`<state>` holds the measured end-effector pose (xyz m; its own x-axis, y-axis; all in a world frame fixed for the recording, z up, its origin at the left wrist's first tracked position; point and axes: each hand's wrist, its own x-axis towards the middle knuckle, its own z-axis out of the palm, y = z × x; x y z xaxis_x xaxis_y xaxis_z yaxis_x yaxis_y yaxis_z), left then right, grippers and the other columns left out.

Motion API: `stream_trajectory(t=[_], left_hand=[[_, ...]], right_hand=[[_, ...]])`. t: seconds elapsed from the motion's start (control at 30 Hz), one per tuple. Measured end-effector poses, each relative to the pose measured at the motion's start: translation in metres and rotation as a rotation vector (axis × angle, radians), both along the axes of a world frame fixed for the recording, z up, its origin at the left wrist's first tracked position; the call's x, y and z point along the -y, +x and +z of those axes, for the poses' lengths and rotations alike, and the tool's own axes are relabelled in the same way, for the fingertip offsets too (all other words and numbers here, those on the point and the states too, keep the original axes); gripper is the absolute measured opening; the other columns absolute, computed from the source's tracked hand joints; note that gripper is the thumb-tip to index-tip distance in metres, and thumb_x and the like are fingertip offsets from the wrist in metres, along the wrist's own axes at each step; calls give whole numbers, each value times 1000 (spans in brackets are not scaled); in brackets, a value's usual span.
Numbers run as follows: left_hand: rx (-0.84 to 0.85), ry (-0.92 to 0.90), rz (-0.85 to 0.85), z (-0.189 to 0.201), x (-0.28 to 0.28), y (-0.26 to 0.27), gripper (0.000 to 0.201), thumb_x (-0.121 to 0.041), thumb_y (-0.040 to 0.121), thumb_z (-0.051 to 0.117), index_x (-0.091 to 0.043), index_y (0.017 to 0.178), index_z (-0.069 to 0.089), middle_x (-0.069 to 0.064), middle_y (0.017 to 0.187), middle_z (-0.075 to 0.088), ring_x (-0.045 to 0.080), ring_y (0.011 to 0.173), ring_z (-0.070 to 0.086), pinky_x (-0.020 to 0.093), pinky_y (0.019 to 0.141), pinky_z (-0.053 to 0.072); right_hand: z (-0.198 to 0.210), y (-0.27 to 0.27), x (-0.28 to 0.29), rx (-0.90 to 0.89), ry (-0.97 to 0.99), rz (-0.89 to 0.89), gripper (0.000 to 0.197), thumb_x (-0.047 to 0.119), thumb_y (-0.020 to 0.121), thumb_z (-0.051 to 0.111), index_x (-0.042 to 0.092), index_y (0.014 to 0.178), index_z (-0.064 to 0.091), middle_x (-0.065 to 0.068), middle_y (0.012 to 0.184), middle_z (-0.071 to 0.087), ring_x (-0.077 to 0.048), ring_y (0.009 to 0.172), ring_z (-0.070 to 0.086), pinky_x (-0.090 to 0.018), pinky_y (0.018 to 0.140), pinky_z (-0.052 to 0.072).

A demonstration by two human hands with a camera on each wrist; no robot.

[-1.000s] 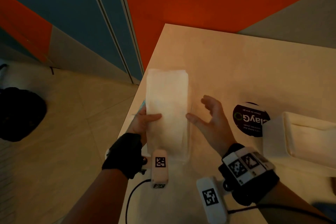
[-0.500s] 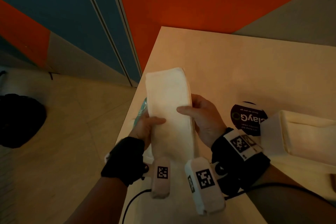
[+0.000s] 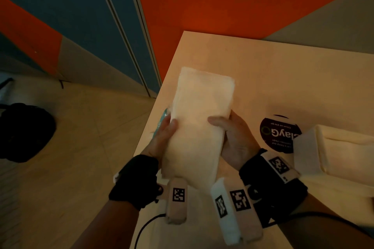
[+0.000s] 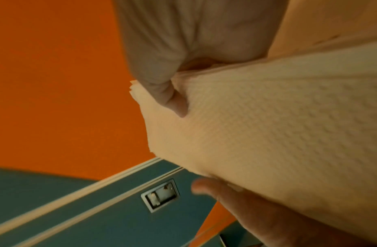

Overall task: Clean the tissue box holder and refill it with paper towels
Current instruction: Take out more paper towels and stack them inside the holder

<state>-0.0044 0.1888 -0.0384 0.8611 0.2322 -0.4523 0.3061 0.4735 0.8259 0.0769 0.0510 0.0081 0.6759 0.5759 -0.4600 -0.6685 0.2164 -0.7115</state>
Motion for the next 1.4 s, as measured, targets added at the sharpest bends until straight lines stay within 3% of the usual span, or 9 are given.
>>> stream_trajectory(t=[0.13,0.33,0.5,0.77,0.9,0.97,1.03,1.3,1.4], left_hand=[[-100,-71,28,2,3,-1,74,-75,76,16,-26,121,50,-1,79,73,16,73,69,32,68,55],[-94,-206,96,8,7,-3,67,-66,82,7,-27,97,58,-5,65,74,11,63,70,34,72,47],[16,-374,129,27,11,-3,82,-77,57,25,-25,105,65,2,106,70,27,108,58,47,94,42],[100,-320,188,11,62,-2,59,-33,60,76,-29,115,56,-3,93,76,21,89,70,37,70,61],[154,-201,165,13,56,3,38,-17,64,66,-33,98,64,-7,91,76,18,86,70,38,70,61],[181,-152,123,15,51,1,46,-20,53,75,-34,96,65,-8,91,76,17,86,71,37,67,61],[179,-112,69,18,53,0,59,-25,36,83,-41,90,67,-11,88,76,14,82,71,37,64,61],[22,-82,-95,4,97,10,79,-35,17,89,-25,92,68,0,78,77,25,75,70,40,53,58],[-24,-34,-143,11,119,16,78,-37,13,90,-20,86,68,1,69,76,23,64,71,34,45,56]], right_hand=[[-3,5,5,-108,77,-29,54,-4,76,51,8,129,50,-17,126,58,-38,111,55,-50,88,50],[5,13,16,-126,164,-34,52,2,74,50,11,125,51,-13,111,64,-32,96,61,-45,72,58],[-11,16,20,-93,66,-289,43,-3,85,49,11,125,52,-13,124,61,-36,111,57,-52,94,47],[-9,7,34,-105,149,-378,51,-5,81,48,14,128,49,-11,130,57,-35,112,56,-46,88,50],[12,16,71,20,227,-227,45,10,65,71,17,108,66,-6,108,71,-30,100,65,-45,77,59],[26,32,96,92,194,-161,51,24,50,85,19,99,70,-2,92,75,-22,83,72,-35,61,60],[38,43,115,173,36,-59,42,24,72,70,15,112,62,-1,93,73,-17,77,70,-29,57,59],[30,25,165,289,-433,102,23,10,84,64,30,95,62,0,101,67,-19,94,63,-43,86,51],[25,24,193,292,-446,78,30,3,84,61,31,94,61,4,97,67,-17,91,63,-36,78,52]])
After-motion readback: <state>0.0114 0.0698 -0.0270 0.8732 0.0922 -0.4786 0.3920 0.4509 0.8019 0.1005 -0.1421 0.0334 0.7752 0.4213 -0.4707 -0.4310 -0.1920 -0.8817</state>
